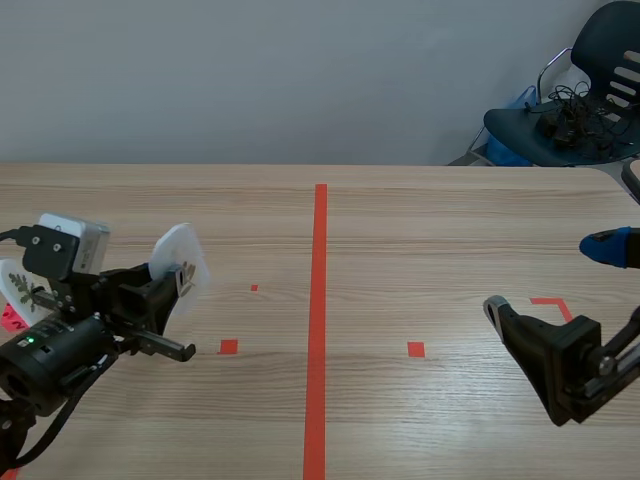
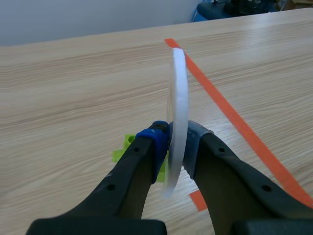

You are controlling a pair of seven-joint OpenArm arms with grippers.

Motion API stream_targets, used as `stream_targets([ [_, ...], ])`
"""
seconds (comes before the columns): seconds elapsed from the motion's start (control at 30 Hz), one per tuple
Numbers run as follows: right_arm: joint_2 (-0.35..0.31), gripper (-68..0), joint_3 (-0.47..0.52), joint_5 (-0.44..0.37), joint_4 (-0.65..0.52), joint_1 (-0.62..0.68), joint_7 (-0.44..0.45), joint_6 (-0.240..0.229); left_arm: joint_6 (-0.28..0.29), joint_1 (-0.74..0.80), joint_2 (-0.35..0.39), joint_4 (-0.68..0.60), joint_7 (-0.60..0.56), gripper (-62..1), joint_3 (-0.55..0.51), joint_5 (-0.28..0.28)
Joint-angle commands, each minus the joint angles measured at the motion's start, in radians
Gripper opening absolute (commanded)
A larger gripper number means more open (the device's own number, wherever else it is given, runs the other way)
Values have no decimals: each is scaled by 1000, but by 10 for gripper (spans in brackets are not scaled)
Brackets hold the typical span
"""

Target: Do the leaf sorting experiment

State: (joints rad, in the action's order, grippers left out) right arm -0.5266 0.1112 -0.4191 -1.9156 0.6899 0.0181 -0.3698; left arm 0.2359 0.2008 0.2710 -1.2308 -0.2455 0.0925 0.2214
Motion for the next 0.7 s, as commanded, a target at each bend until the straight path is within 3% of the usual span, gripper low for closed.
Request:
stream_targets([
  [0.0, -8, 4, 13, -11, -21, -20, 18, 3, -8, -4, -7, -12, -14, -556, -23, 20],
  [0.07, -8, 4, 13, -11, -21, -20, 18, 3, -23, 4, -7, -11, -3, -556, -60, 75],
  [0.17, -8, 4, 13, -11, -21, -20, 18, 3, -115, 4, -6, -11, 50, -556, -109, 166],
  [0.23, -8, 4, 13, -11, -21, -20, 18, 3, -162, 3, -4, -11, 62, -556, -132, 198],
  [0.37, -8, 4, 13, -11, -21, -23, 17, 3, -214, 1, -2, -10, 63, -556, -140, 205],
  [0.67, -8, 4, 13, -11, -21, -23, 18, 3, -216, -87, -5, 150, 30, -556, -138, 206],
])
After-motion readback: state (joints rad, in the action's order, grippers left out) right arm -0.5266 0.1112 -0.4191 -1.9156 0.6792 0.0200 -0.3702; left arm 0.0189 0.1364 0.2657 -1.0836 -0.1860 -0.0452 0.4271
